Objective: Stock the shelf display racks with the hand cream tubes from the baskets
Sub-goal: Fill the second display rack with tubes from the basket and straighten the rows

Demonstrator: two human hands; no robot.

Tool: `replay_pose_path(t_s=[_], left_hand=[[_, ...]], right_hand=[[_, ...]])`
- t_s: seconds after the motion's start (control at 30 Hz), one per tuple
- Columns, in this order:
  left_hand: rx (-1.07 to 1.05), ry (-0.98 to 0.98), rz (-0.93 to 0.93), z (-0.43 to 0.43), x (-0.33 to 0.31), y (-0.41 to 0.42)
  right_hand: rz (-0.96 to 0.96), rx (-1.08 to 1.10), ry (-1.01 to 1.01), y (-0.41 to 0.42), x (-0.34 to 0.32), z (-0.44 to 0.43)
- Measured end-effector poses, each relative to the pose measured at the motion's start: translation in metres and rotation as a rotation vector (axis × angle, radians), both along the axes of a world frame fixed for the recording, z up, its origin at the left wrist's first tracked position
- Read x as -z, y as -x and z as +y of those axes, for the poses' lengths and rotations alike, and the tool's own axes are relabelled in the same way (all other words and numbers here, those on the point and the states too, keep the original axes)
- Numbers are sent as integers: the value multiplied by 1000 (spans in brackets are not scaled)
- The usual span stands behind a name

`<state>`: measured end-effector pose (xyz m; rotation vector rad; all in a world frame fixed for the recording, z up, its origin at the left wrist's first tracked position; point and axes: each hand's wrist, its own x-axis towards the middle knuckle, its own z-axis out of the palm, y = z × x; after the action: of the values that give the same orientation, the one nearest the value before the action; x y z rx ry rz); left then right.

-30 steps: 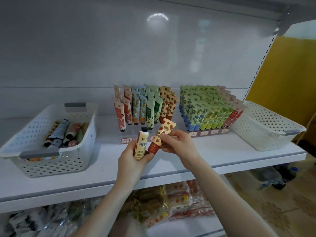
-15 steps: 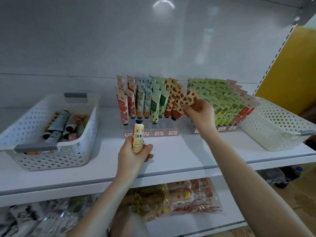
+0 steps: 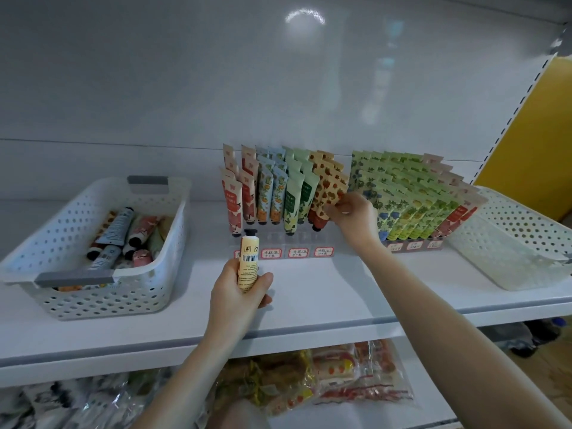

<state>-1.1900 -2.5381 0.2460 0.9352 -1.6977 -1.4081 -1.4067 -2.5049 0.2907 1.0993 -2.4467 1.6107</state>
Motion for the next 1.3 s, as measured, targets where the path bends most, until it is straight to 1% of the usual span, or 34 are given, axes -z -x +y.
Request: replay_pose_path(t_s=[0.1, 0.4, 0.73, 0.97, 1.13, 1.2, 1.3], left_hand=[[5, 2, 14, 0, -1, -1], [-2, 3, 7, -2, -1, -2], [-5, 11, 18, 0, -5, -7], [39, -33, 29, 0, -10, -13], [79, -89, 35, 0, -18, -17], [98, -105, 34, 0, -22, -18], [123, -40, 42, 2, -27, -21]], right_hand=[[2, -1, -9, 1, 0, -2], [86, -17, -80, -4, 3, -6], [100, 3, -135, -8, 1, -8], [69, -1, -151, -13, -4, -5], [7, 18, -107, -16, -12, 3], [-17, 46, -55, -17, -16, 8], [-6, 46, 67, -26, -23, 20]])
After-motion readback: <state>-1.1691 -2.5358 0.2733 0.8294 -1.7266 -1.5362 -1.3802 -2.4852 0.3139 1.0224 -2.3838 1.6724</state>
